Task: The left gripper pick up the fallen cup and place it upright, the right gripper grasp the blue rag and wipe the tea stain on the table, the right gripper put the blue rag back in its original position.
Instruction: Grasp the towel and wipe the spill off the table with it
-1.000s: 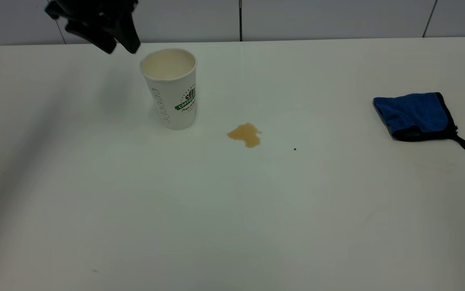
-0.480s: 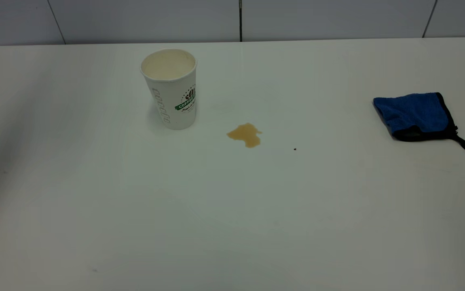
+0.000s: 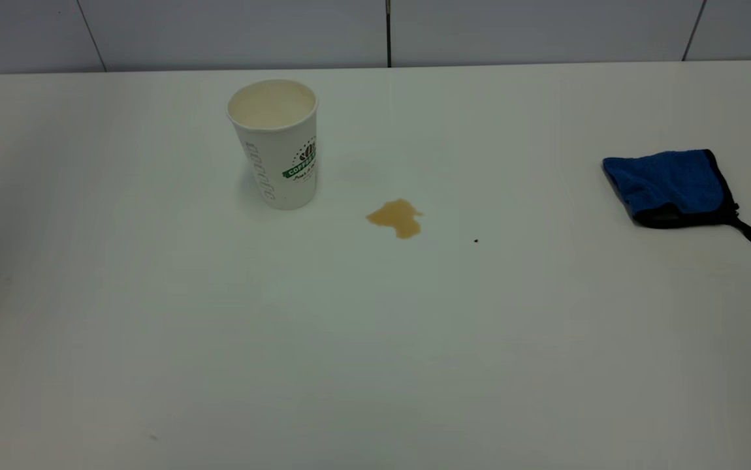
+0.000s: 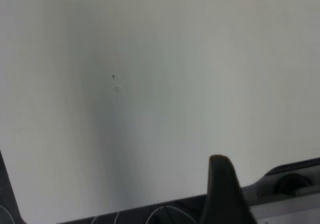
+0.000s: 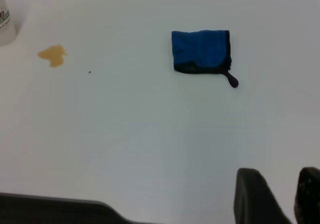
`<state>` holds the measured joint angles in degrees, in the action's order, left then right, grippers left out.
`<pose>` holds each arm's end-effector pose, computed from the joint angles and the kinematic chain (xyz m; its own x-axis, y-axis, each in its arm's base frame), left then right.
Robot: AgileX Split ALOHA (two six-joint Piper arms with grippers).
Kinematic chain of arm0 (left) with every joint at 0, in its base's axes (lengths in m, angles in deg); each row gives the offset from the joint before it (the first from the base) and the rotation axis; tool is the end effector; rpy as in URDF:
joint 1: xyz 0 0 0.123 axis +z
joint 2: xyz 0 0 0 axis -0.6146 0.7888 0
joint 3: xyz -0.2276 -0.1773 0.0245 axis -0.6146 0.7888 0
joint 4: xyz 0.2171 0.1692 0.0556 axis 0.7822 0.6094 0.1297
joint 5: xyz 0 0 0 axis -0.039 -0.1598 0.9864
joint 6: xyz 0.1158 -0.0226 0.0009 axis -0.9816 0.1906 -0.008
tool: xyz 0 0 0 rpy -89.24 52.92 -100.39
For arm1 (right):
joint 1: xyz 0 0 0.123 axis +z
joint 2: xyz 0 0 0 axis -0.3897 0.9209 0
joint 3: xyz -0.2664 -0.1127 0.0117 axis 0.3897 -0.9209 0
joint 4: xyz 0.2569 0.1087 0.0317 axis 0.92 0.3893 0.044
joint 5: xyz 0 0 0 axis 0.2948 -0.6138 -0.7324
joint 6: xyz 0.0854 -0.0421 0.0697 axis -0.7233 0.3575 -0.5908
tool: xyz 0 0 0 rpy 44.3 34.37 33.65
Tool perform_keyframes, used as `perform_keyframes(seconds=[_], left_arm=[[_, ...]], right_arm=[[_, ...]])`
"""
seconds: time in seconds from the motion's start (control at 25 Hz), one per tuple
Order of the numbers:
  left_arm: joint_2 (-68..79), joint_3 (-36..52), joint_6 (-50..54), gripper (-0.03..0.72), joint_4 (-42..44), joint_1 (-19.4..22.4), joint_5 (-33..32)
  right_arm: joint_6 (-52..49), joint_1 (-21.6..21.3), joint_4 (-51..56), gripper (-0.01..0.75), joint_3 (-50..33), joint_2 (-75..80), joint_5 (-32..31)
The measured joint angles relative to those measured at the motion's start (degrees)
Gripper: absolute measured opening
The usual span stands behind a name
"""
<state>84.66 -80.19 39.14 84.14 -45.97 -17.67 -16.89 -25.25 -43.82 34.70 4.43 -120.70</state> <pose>0.3248 -0.0458 0.3405 -0.8765 0.2001 -0.4380 0.2067 0.9778 0.0330 0.0382 0.0047 0.2635 -0.5203 -0.0008 -0.8540 -0.0156 0.9998 0.0085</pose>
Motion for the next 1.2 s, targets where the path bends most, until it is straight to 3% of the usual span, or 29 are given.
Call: perform_keyframes(seconds=[0.36, 0.6, 0.8, 1.0, 1.2], left_arm=[[-21.3, 28.42, 0.52, 0.499, -3.52, 0.0, 0.0], [-42.93, 43.04, 0.24, 0.499, -3.57, 1.02, 0.91], [-59.9, 47.58, 0.18, 0.499, -3.57, 6.35, 2.28], [-67.61, 48.37, -0.06, 0.499, -3.42, 12.25, 2.24], [-74.81, 50.23, -0.09, 0.499, -3.55, 13.02, 2.67]], right_arm=[[0.0, 0.0, 0.0, 0.239, 0.0, 0.0, 0.0], [0.0, 0.0, 0.0, 0.239, 0.0, 0.0, 0.0], [0.0, 0.0, 0.0, 0.239, 0.0, 0.0, 0.0], [0.0, 0.0, 0.0, 0.239, 0.0, 0.0, 0.0], [0.0, 0.0, 0.0, 0.239, 0.0, 0.0, 0.0]])
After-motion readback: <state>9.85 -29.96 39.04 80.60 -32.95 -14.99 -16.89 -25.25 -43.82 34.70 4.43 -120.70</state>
